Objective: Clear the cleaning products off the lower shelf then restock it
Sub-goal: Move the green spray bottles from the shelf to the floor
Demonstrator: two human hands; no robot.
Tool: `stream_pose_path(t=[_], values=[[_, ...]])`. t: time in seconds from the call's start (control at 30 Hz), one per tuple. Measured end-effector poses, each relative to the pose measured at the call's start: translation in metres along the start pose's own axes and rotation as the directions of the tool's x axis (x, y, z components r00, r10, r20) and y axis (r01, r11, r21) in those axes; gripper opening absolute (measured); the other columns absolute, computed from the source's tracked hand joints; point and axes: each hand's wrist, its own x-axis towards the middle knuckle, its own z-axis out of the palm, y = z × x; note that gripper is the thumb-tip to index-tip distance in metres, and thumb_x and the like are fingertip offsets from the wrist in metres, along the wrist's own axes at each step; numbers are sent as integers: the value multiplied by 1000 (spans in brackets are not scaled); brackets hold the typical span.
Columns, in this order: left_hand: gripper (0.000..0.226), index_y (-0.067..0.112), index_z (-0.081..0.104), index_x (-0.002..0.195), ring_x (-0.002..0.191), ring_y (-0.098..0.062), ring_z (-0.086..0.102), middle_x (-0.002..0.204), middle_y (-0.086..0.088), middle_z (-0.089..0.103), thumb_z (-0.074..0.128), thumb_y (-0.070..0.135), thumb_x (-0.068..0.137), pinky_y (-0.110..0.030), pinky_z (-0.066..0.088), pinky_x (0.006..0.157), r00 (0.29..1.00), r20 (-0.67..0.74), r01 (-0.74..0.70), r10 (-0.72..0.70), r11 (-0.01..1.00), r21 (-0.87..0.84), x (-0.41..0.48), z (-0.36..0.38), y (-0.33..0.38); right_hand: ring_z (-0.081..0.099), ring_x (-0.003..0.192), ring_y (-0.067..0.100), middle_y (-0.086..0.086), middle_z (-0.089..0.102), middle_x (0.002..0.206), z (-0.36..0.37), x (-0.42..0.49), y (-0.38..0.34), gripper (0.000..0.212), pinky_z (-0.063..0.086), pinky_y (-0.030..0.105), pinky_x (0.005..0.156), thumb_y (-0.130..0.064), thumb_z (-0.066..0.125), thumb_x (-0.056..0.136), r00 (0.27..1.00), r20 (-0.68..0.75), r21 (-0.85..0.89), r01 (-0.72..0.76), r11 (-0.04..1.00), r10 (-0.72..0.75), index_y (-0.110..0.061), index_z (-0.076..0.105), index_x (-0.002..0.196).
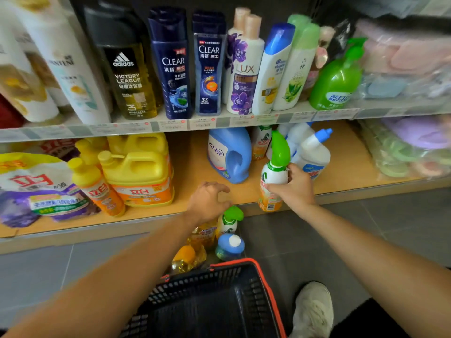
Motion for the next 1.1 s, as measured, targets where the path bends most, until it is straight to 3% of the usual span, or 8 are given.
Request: stream_pose_path(t=[0.17,0.33,0.47,0.57,0.73,0.83,0.97,1.1], values=[[51,19,60,135,114,-21,62,119,0,67,77,28,88,-39,50,101,996,-90,-23,-20,890,-455,-12,-58,47,73,96,19,-4,78,98,-36,-38,-35,56,60,41,84,-36,88,44,959,283,147,-17,989,-25,-31,70,97],[79,27,39,149,102,-18,65,125,-1,59,81,30,82,-38,58,90,996,-65,-84,54,625,-776,-43,-114,88,70,109,21,4,76,113,-60,-74,-80,66,56,45,97,-17,90,56,779,623,256,-122,959,-68,-22,70,118],[51,24,61,124,90,-19,74,100,-8,73,82,33,79,-35,63,79,987,8,-79,162,521,-850,-80,-144,108,67,115,25,11,72,121,-71,-102,-107,56,53,44,99,-2,78,70,624,772,296,-186,937,-120,-20,68,122],[38,15,61,109,75,-17,74,81,-5,75,77,29,77,-28,61,66,994,-74,-106,84,467,-878,-106,-154,113,65,116,27,13,69,124,-67,-121,-113,60,50,43,101,-2,70,73,609,777,385,-256,887,-162,-15,62,130],[34,12,60,107,68,-14,72,75,-1,75,76,28,81,-24,58,60,951,-252,-149,-180,447,-882,-136,-146,105,61,124,30,15,65,132,-37,-144,-113,69,48,49,106,-9,79,76,719,678,452,-246,858,-151,-14,53,140],[19,14,62,110,70,-14,73,77,0,76,69,18,93,-24,59,64,947,-221,-97,-235,447,-889,-141,-140,99,63,121,29,13,69,126,-23,-147,-111,69,50,51,105,-14,85,73,764,635,434,-226,872,-118,-14,57,136],[22,15,65,121,85,-12,73,91,1,77,49,19,105,-24,58,75,979,-147,-62,-141,480,-875,-144,-146,82,67,114,21,8,72,122,-20,-143,-107,54,57,33,89,-14,80,76,726,680,471,-327,820,-101,-25,65,126],[24,11,68,122,87,-13,68,97,-8,74,60,12,99,-31,58,83,931,-328,-142,-158,673,-726,-146,-158,66,68,112,21,7,70,125,-20,-135,-104,54,56,29,85,-15,70,85,676,730,508,-437,742,-102,-19,58,137]])
